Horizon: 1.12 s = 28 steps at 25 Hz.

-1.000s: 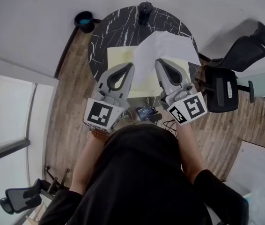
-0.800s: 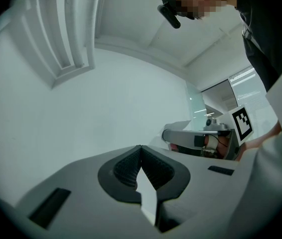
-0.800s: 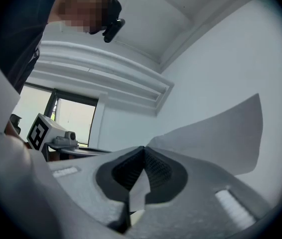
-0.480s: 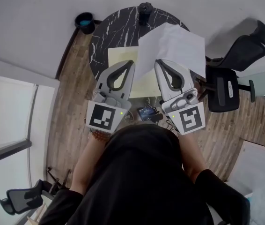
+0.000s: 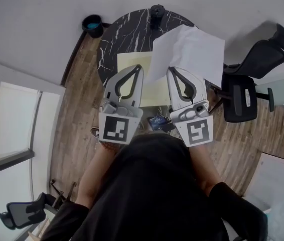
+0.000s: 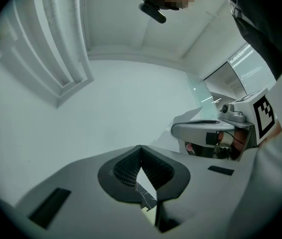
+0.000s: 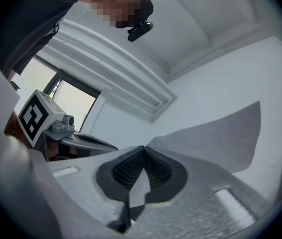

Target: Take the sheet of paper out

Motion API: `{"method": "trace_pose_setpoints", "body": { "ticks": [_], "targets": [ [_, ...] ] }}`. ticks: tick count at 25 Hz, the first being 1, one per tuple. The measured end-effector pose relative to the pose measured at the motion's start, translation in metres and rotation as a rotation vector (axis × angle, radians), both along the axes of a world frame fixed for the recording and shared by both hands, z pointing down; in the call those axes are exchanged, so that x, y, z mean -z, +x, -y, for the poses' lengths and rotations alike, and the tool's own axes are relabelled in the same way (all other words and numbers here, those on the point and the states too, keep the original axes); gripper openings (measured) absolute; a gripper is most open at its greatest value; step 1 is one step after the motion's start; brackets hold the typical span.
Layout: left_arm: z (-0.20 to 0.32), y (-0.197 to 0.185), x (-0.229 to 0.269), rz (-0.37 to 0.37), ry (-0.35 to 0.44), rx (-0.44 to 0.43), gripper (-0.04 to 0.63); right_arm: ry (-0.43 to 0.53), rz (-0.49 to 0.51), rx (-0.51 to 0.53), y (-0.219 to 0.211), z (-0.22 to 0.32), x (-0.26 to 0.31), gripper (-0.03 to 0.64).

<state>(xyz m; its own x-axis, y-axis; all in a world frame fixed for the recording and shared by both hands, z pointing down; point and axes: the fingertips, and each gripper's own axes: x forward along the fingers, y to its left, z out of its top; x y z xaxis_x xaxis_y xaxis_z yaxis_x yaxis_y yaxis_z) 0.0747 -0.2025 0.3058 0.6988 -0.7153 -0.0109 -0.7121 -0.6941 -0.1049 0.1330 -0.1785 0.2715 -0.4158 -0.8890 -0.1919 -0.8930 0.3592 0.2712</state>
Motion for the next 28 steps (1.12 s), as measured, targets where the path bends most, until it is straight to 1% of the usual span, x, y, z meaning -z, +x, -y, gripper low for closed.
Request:
{"method": "trace_pose_setpoints", "body": {
  "ticks": [4, 9, 12, 15, 19, 21, 25, 28],
  "targets": [
    [0.006, -0.003, -0.008, 0.013, -0.005, 0.035, -0.006, -0.016, -0.009, -0.017, -0.003, 0.003, -0.012, -0.005],
    [0.008, -0.004, -0.018, 0.013, 0.008, 0.075, -0.006, -0.041, -0.014, -0.03, -0.004, 0.007, -0.028, -0.005],
    [0.009, -0.002, -0.028, 0.016, 0.001, 0.082, -0.006, -0.048, 0.003, -0.021, -0.006, 0.01, -0.036, -0.005],
    [0.011, 0.001, -0.037, 0.011, -0.016, 0.089, -0.006, -0.062, 0.013, -0.042, -0.003, 0.014, -0.045, -0.005],
    [0.011, 0.005, -0.048, 0.01, -0.018, 0.101, -0.006, -0.095, -0.01, -0.057, -0.001, 0.015, -0.061, -0.004],
    [0.013, 0.005, -0.055, 0.007, -0.032, 0.109, -0.006, -0.113, -0.018, -0.065, 0.001, 0.017, -0.066, -0.005],
    [0.015, 0.007, -0.067, 0.013, -0.048, 0.11, -0.006, -0.14, -0.005, -0.082, 0.006, 0.021, -0.074, -0.003],
    [0.017, 0.008, -0.072, 0.009, -0.062, 0.111, -0.006, -0.167, -0.016, -0.086, 0.007, 0.024, -0.084, -0.004]
  ]
}}
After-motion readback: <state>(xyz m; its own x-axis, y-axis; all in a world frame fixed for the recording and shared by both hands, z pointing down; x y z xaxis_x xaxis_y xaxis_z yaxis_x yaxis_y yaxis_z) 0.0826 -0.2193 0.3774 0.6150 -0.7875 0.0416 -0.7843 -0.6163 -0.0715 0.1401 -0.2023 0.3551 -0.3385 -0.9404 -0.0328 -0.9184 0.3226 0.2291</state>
